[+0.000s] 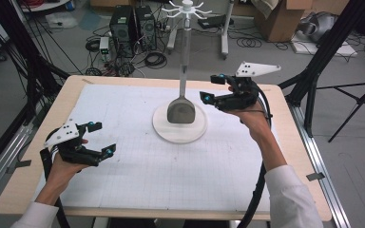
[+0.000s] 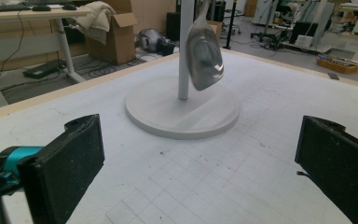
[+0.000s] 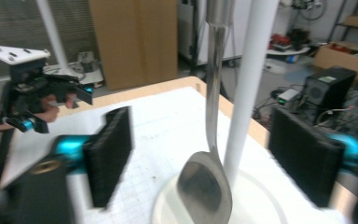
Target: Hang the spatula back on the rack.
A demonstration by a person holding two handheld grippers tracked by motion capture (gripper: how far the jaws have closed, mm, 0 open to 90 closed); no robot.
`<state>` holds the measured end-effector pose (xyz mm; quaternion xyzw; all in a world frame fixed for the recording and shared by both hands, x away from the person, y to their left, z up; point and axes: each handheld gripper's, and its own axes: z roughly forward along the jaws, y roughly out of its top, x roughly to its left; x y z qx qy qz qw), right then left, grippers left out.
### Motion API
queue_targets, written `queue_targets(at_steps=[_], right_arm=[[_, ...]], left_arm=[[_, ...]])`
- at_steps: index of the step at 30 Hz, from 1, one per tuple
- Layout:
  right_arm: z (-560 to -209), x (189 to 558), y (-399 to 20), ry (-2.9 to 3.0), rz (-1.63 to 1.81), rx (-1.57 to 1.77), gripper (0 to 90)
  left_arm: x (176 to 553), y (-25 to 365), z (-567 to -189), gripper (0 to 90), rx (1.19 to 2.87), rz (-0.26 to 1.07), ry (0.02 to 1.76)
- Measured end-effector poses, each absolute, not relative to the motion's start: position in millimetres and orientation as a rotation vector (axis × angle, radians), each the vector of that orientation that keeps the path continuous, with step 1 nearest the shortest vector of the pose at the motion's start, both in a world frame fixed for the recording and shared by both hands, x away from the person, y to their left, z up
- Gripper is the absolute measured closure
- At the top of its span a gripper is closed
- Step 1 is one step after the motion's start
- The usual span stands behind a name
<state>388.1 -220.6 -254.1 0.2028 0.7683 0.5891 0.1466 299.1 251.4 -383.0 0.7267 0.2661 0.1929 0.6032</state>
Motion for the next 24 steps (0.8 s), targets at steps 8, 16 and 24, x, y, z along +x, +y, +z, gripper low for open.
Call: queue_targets(at_steps=[8,16,24], right_arm=[[-285,364,-236,2.248,1.573,0.546,0.2],[-315,344,-250,2.244,1.554,0.577,0.2],[-343,326,-276,2.185,1.535,0.647,0.2]], left_arm=[[297,253,-385,1.7,1.678,0.443,0.610],[298,252,-388,1.7,1.682,0.451,0.613],[297,252,-391,1.7,1.689,0.452,0.609]])
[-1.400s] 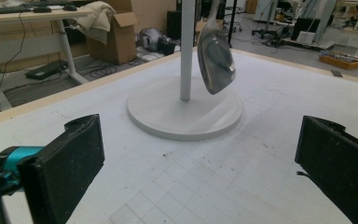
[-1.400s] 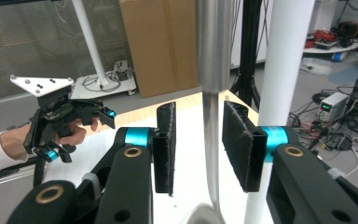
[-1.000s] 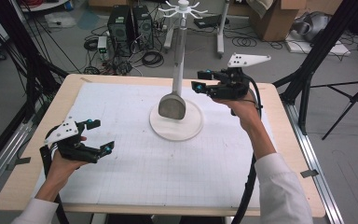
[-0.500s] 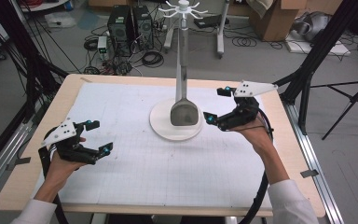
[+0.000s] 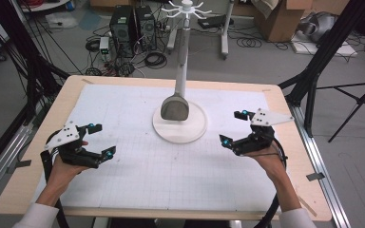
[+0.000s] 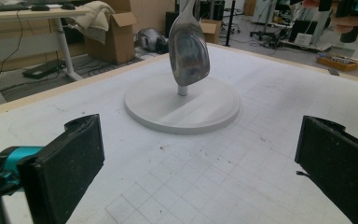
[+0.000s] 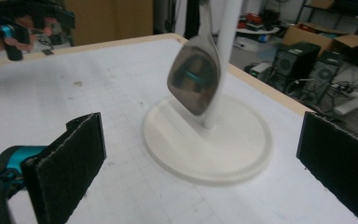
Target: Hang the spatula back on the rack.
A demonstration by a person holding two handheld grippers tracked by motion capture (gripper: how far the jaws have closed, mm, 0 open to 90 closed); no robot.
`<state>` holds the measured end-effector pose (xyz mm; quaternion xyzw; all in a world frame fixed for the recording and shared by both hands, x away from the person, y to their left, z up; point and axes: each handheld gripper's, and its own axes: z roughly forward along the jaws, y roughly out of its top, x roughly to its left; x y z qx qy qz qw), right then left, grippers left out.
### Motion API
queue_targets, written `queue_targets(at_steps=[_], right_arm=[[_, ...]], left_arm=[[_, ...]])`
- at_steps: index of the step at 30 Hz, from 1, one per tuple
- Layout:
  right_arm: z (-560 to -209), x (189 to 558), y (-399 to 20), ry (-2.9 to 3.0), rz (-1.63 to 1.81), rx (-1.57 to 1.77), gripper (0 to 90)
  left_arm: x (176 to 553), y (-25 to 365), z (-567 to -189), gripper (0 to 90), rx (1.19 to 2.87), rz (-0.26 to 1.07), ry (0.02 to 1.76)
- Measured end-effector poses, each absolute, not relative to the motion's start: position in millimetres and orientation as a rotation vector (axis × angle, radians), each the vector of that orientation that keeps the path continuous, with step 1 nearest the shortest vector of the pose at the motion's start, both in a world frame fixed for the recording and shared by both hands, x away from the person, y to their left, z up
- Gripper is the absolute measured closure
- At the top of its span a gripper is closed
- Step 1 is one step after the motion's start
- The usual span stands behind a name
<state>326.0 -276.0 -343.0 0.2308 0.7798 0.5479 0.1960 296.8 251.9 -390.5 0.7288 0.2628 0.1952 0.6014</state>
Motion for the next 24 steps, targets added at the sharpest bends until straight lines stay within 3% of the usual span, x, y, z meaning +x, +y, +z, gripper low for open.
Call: queue_targets(at_steps=[12,24], right_arm=[[-381,300,-309,2.121,1.510,0.748,0.2],[-391,296,-316,2.086,1.549,0.777,0.2]], left_arm=[[293,251,-393,1.7,1.702,0.470,0.608],[290,254,-392,1.7,1.691,0.477,0.613]])
